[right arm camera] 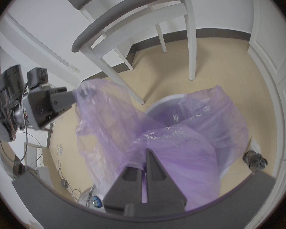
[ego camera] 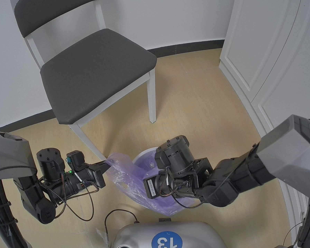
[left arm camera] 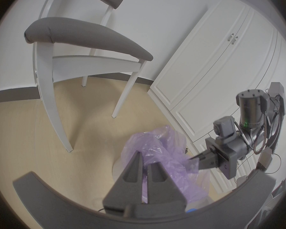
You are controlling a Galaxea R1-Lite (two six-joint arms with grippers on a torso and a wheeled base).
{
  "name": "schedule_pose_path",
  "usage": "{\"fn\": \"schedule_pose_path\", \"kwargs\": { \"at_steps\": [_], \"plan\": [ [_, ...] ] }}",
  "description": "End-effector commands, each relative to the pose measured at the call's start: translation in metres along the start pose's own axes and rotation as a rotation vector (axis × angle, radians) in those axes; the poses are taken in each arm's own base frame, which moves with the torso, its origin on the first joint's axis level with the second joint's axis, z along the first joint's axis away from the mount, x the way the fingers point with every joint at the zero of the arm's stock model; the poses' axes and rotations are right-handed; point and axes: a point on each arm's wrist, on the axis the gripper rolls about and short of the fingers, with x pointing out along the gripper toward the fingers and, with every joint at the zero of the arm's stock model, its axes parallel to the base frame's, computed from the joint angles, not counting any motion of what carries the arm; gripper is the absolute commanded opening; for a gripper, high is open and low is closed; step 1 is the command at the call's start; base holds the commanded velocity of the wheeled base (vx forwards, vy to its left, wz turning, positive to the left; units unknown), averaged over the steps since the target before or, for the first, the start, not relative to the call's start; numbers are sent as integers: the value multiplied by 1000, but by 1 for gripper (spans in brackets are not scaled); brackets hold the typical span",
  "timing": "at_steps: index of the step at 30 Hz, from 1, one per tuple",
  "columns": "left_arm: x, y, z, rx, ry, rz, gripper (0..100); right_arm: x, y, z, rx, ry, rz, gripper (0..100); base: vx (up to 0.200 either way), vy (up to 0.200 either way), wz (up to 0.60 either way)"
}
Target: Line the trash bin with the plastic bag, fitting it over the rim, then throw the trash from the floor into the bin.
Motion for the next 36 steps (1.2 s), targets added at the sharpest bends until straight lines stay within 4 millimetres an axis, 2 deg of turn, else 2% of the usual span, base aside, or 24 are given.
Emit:
{"fn": "schedule_pose_path", "kwargs": {
  "at_steps": [1, 2, 7, 9, 15, 19, 24, 30, 36],
  "plan": [
    [-5, -10, 18, 23, -77, -31, 0, -27, 17, -4, 9, -5, 40, 0, 0, 0, 0],
    [-5, -10, 18, 23, -77, -31, 0, -27, 17, -4, 9, -5, 40, 0, 0, 0, 0],
    [-22, -22, 50, 34, -208, -62, 0, -40, 17, 16, 35, -78, 56, 0, 0, 0, 0],
    [-25, -24, 57, 34, -239, -65, 0, -43, 14, 22, 45, -97, 53, 0, 0, 0, 0],
    [-34, -32, 71, 57, -298, -87, 0, -53, 3, 38, 70, -148, 41, 0, 0, 0, 0],
    [-37, -35, 79, 65, -316, -95, 0, -51, 1, 38, 73, -144, 34, 0, 0, 0, 0],
    [-34, -39, 82, 59, -311, -117, 0, -45, -10, 36, 85, -131, 4, 0, 0, 0, 0],
    [-22, -48, 80, 55, -290, -161, 0, -25, -48, 32, 143, -96, -80, 0, 0, 0, 0],
    [-12, -59, 71, 46, -254, -202, 0, -24, -71, 23, 201, -62, -132, 0, 0, 0, 0]
  ]
}}
